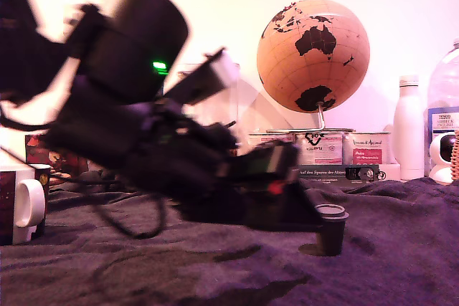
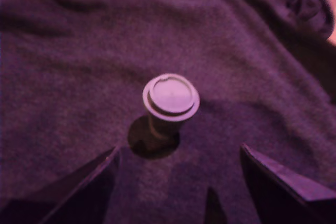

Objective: Pick up the coffee capsules on the table and drop them inside the coffee cup

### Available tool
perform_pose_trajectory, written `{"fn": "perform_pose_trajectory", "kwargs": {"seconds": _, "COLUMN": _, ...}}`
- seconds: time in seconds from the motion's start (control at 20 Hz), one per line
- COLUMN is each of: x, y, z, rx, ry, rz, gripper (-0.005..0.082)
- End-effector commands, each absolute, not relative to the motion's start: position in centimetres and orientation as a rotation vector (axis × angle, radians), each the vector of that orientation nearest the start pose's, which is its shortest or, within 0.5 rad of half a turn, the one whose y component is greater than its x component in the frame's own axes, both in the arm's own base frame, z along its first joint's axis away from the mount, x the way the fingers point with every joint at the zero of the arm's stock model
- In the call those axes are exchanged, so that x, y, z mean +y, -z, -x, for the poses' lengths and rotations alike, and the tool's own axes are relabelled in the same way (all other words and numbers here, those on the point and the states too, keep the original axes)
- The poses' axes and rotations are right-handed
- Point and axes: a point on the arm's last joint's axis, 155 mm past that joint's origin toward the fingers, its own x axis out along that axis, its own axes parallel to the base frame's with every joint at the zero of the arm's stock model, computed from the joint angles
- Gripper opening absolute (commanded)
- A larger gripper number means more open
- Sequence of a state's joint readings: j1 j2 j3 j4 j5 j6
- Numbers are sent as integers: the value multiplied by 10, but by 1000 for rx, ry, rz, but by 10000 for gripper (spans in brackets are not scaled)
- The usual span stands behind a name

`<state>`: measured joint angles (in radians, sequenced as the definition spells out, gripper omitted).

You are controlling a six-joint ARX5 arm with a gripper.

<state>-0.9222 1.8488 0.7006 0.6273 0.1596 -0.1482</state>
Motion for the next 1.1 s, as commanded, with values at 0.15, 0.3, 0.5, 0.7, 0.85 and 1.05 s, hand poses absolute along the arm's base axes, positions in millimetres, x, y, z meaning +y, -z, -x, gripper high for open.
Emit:
{"fn": "perform_pose_trajectory", "kwargs": {"seconds": 0.15, "x": -395, "y": -27, "z": -256, "rx": 598, "ry": 1028, "rz": -76, "gripper": 659}}
{"fn": "perform_pose_trajectory", "kwargs": {"seconds": 0.3, "x": -400, "y": -26, "z": -258, "rx": 605, "ry": 1026, "rz": -69, "gripper": 659}}
{"fn": "perform_pose_trajectory", "kwargs": {"seconds": 0.5, "x": -406, "y": -22, "z": -262, "rx": 619, "ry": 1024, "rz": -74, "gripper": 659}}
{"fn": "perform_pose_trajectory", "kwargs": {"seconds": 0.7, "x": -409, "y": -24, "z": -264, "rx": 615, "ry": 1019, "rz": -71, "gripper": 659}}
{"fn": "perform_pose_trajectory", "kwargs": {"seconds": 0.85, "x": -408, "y": -24, "z": -264, "rx": 617, "ry": 1018, "rz": -69, "gripper": 659}}
{"fn": "perform_pose_trajectory", "kwargs": {"seconds": 1.05, "x": -409, "y": -24, "z": -264, "rx": 615, "ry": 1018, "rz": -69, "gripper": 659}}
